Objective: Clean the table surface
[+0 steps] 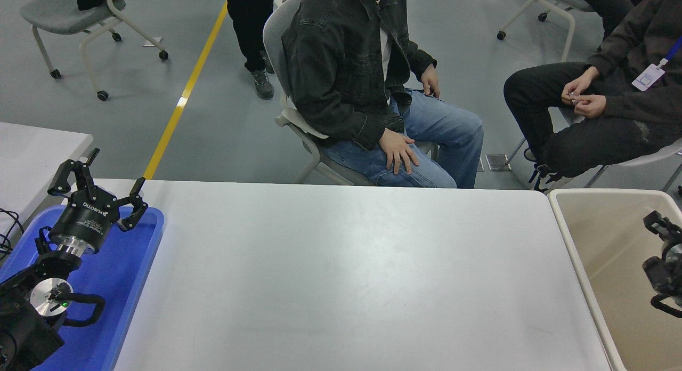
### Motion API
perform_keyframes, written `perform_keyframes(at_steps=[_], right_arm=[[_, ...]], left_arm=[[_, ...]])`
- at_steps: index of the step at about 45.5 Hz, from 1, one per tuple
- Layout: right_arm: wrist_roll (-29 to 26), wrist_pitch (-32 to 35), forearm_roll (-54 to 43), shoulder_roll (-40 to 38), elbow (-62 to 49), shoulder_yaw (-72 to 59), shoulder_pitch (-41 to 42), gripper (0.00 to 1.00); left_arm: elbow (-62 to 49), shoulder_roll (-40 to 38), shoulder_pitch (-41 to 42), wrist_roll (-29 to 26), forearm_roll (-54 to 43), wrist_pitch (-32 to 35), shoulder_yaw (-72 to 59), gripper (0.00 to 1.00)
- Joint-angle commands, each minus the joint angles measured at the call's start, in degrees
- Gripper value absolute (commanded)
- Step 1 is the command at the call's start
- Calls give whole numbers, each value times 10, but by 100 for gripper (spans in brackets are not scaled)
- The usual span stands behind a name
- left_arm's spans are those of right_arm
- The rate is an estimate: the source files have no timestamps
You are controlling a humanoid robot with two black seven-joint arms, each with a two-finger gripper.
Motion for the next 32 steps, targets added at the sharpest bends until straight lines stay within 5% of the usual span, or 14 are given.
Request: perform_keyframes(at_steps=[1, 32], right_arm=[[54, 23, -1, -72, 116, 137, 27, 98], [152, 95, -1, -99, 409, 694, -136, 99]], left_arm=[[0, 0, 0, 0, -1, 0, 0, 100], [0, 0, 0, 0, 0, 0, 0, 100]])
